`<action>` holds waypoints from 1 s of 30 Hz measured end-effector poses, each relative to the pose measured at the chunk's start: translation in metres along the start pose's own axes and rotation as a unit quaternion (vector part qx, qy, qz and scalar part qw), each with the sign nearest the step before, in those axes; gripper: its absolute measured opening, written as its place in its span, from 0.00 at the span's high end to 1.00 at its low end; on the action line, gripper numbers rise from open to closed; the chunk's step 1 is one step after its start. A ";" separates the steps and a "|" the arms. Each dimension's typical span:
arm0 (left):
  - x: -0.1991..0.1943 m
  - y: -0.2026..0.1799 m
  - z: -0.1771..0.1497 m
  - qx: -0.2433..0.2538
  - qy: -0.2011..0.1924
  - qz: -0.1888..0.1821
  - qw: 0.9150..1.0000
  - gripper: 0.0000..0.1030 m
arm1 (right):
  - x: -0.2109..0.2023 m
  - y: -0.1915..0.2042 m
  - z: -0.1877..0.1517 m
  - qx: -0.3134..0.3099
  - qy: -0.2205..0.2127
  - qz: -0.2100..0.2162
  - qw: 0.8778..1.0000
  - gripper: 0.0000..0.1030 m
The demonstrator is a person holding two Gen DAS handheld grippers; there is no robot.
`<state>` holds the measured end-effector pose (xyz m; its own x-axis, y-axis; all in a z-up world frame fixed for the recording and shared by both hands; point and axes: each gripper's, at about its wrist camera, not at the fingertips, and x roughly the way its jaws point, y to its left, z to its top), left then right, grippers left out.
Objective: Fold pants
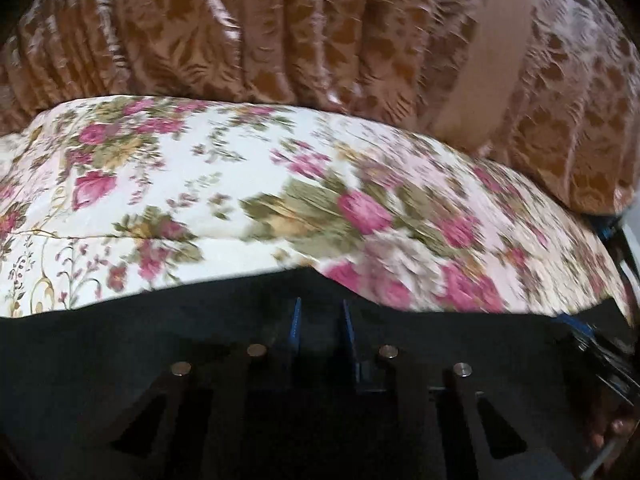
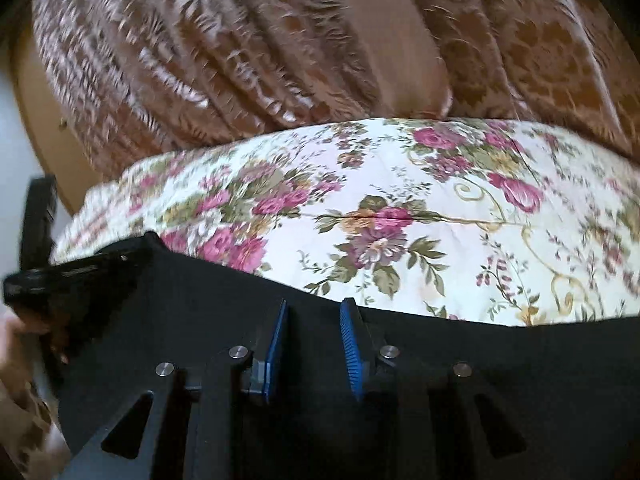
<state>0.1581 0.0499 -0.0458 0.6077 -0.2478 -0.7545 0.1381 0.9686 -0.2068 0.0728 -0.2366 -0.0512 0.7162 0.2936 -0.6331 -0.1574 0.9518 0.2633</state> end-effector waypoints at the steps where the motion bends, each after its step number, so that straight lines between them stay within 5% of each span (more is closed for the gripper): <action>1: 0.002 0.005 0.000 -0.010 0.002 -0.006 1.000 0.77 | 0.000 -0.002 -0.001 0.005 -0.003 0.003 1.000 0.75; 9: -0.009 0.025 -0.008 -0.064 -0.019 -0.074 0.995 0.77 | -0.005 -0.005 0.000 0.020 -0.032 0.012 0.999 0.73; 17: -0.025 0.035 -0.018 -0.092 -0.044 -0.098 0.990 0.64 | -0.074 -0.048 -0.008 0.094 -0.092 -0.106 0.986 0.72; 25: -0.024 0.037 -0.019 -0.099 -0.043 -0.100 0.989 0.64 | -0.137 -0.179 -0.050 0.260 -0.091 -0.229 0.934 0.73; 26: -0.024 0.036 -0.019 -0.099 -0.042 -0.100 0.989 0.64 | -0.144 -0.197 -0.058 0.279 -0.096 -0.236 0.926 0.75; 28: -0.024 0.036 -0.019 -0.099 -0.042 -0.099 0.989 0.64 | -0.152 -0.218 -0.068 0.296 -0.107 -0.224 0.922 1.00; 30: -0.024 0.036 -0.019 -0.100 -0.042 -0.099 0.989 0.64 | -0.154 -0.226 -0.068 0.294 -0.108 -0.229 0.922 1.00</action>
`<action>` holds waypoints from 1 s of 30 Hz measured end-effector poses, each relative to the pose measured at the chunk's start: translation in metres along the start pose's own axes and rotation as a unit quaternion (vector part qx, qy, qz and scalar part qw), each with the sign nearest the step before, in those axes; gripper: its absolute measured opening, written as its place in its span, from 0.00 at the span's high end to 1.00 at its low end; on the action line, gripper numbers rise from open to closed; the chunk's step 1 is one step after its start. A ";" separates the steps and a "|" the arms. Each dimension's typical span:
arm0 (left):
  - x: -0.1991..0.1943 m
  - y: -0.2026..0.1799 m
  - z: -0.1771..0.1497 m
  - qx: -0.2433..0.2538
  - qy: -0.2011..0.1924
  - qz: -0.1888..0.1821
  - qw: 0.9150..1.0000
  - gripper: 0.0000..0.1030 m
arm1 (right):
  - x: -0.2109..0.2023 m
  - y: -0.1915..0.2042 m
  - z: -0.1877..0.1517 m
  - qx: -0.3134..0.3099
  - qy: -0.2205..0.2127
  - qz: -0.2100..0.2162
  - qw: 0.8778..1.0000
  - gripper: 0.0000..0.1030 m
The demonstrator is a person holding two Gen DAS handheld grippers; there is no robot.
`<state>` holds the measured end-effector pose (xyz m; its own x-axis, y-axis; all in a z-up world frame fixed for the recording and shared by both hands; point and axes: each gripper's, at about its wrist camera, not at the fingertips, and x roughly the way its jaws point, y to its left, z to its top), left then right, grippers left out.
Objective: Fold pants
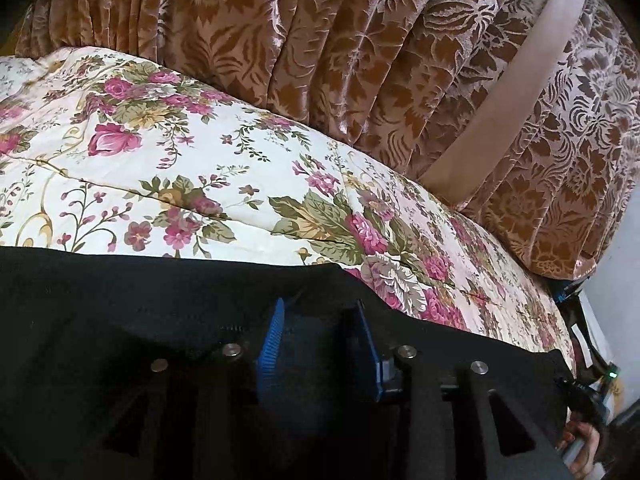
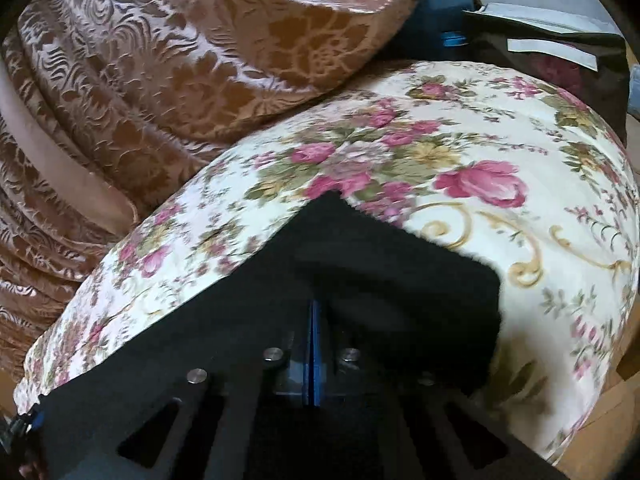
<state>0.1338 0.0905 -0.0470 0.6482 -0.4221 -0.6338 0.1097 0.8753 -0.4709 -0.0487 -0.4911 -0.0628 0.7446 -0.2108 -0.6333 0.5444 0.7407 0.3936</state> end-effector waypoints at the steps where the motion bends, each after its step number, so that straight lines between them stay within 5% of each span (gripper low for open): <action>1: 0.000 0.000 0.000 -0.001 0.000 0.000 1.000 0.64 | -0.001 0.002 0.001 -0.007 0.000 -0.006 1.000 1.00; 6: -0.006 0.003 -0.002 -0.006 -0.008 -0.007 1.000 0.55 | -0.025 0.013 0.003 -0.019 -0.005 -0.008 1.000 0.78; 14: -0.019 0.008 -0.005 -0.013 -0.017 0.003 1.000 0.41 | -0.078 -0.028 -0.007 0.044 -0.014 -0.010 0.999 0.76; 20: -0.037 0.002 -0.010 0.024 -0.015 0.073 0.997 0.38 | -0.074 -0.049 -0.023 0.077 0.023 -0.002 0.997 0.72; 24: -0.056 0.002 -0.018 0.075 -0.040 0.145 0.986 0.19 | -0.061 -0.063 -0.034 0.148 0.034 0.054 0.987 0.72; 30: -0.076 0.051 -0.014 -0.006 -0.053 0.165 0.985 0.16 | -0.048 -0.071 -0.030 0.203 0.018 0.104 0.973 0.64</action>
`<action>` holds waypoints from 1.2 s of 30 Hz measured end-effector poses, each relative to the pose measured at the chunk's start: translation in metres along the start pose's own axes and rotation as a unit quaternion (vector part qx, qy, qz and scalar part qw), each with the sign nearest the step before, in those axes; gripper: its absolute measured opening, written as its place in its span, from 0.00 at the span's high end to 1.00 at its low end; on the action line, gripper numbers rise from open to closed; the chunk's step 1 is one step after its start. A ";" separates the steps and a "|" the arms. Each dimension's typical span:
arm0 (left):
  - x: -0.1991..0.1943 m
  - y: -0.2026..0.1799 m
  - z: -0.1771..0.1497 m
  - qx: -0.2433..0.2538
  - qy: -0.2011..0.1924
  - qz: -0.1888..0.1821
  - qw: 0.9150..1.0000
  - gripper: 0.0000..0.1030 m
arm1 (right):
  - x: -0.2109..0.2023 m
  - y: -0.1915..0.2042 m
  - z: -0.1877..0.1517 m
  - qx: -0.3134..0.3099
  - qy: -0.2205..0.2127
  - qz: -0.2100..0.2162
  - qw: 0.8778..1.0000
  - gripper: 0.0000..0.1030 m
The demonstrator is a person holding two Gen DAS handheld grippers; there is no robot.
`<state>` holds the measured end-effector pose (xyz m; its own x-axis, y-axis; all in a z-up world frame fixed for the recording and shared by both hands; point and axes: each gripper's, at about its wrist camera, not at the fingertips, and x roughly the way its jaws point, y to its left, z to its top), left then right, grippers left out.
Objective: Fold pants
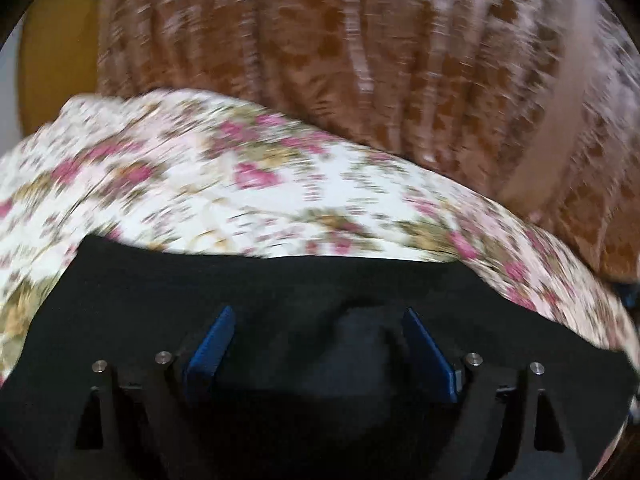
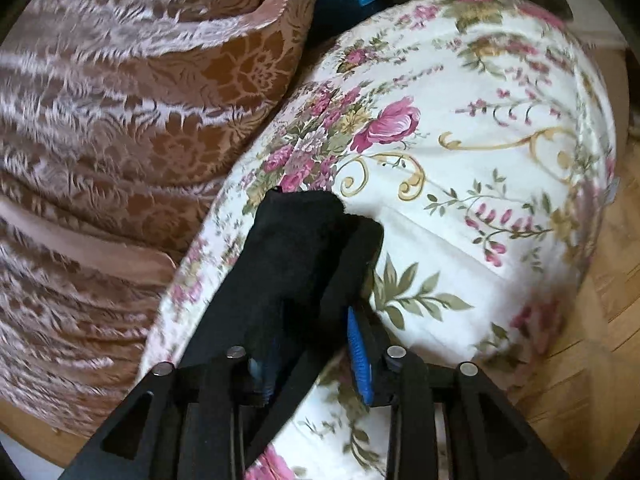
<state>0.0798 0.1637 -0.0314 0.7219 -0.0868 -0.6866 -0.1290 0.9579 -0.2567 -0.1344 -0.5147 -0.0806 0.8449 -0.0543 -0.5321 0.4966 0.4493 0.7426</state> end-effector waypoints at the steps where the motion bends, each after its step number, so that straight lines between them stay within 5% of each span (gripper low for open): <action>1: 0.001 0.010 0.000 -0.019 0.002 -0.003 1.000 0.16 | 0.001 -0.002 0.001 0.014 -0.001 0.010 1.000 0.61; 4: 0.000 0.028 -0.004 -0.059 -0.007 -0.035 0.998 0.16 | 0.000 -0.004 0.000 0.034 -0.007 0.024 0.999 0.57; 11: 0.001 0.009 -0.012 -0.011 -0.010 -0.012 1.000 0.11 | 0.013 0.010 0.001 -0.009 -0.019 0.003 1.000 0.52; 16: 0.001 0.008 -0.015 -0.009 -0.014 -0.010 1.000 0.10 | 0.030 0.023 0.004 -0.020 -0.019 -0.045 0.999 0.78; 23: 0.000 0.011 -0.016 -0.015 -0.019 -0.019 1.000 0.10 | 0.005 0.061 0.003 -0.048 -0.047 -0.027 0.997 0.82; 30: -0.002 0.012 -0.016 -0.020 -0.023 -0.025 0.999 0.10 | -0.040 0.140 -0.017 -0.153 -0.101 0.013 0.983 0.82; 36: -0.003 0.014 -0.017 -0.024 -0.025 -0.030 0.999 0.10 | -0.065 0.212 -0.056 -0.249 -0.128 0.073 0.957 0.82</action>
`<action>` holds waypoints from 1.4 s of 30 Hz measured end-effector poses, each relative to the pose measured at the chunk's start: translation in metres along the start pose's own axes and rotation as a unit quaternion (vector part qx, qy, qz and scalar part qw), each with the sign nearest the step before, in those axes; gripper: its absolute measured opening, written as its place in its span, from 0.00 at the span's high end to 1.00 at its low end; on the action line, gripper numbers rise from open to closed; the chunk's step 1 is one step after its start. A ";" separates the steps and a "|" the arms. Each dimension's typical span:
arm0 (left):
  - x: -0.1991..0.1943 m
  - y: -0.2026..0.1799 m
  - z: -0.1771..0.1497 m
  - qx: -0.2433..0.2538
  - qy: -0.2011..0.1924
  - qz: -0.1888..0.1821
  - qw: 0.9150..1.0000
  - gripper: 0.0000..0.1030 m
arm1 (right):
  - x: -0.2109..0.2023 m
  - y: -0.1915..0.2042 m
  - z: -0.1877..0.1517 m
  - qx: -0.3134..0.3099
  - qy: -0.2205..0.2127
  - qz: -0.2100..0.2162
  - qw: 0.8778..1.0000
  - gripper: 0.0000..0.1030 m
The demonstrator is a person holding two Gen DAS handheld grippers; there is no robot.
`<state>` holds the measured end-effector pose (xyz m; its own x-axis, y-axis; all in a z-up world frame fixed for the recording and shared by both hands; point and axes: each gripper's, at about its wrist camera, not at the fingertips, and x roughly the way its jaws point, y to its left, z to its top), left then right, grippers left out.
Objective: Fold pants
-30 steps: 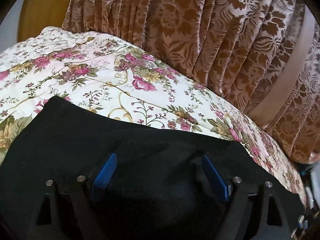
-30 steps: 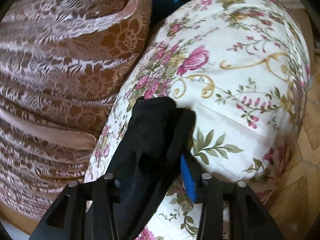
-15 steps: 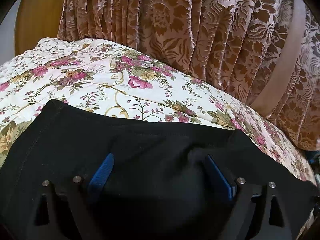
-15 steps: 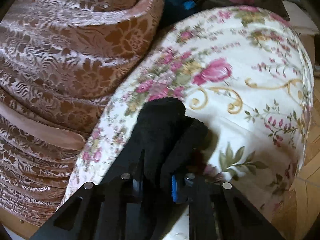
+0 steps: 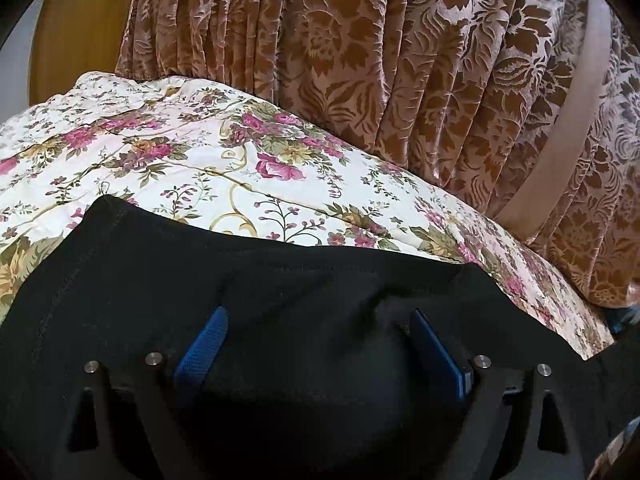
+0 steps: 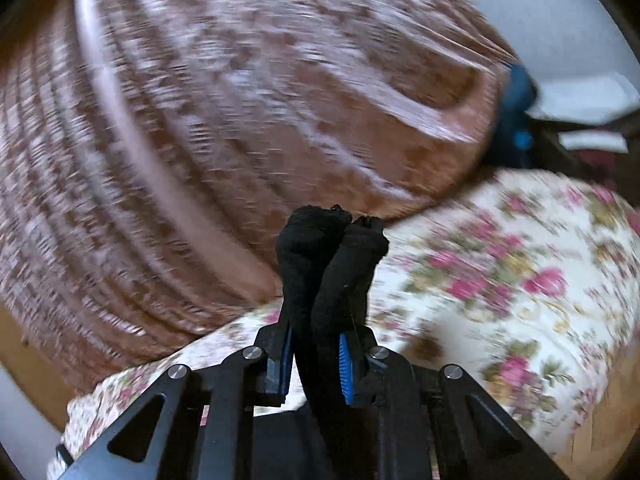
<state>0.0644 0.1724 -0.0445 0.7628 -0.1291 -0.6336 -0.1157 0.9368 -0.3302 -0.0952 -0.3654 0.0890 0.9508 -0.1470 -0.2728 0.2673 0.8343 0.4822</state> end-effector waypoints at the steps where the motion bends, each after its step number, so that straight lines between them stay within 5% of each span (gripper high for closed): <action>1: 0.000 0.000 0.000 0.000 0.000 0.000 1.000 0.10 | -0.001 0.013 -0.002 -0.013 -0.001 0.012 1.000 0.82; 8: -0.001 0.000 -0.001 -0.001 -0.002 -0.001 1.000 0.10 | -0.001 0.079 -0.030 -0.100 0.022 0.089 0.991 0.82; 18: 0.000 -0.001 -0.001 0.001 -0.001 0.002 1.000 0.10 | 0.017 0.140 -0.094 -0.184 0.108 0.182 0.960 0.81; 32: 0.000 -0.003 -0.001 0.004 -0.001 0.006 1.000 0.10 | 0.054 0.165 -0.185 -0.246 0.234 0.221 0.914 0.79; 37: 0.000 -0.003 -0.001 0.005 -0.001 0.006 1.000 0.10 | 0.067 0.163 -0.221 -0.257 0.307 0.218 0.890 0.67; 42: 0.000 -0.003 -0.001 0.004 0.000 0.006 1.000 0.10 | 0.054 0.162 -0.221 -0.276 0.311 0.238 0.878 0.60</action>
<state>0.0638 0.1687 -0.0443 0.7615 -0.1173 -0.6375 -0.1198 0.9411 -0.3162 -0.0356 -0.1209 -0.0319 0.6193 0.4625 -0.6345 -0.4164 0.8786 0.2340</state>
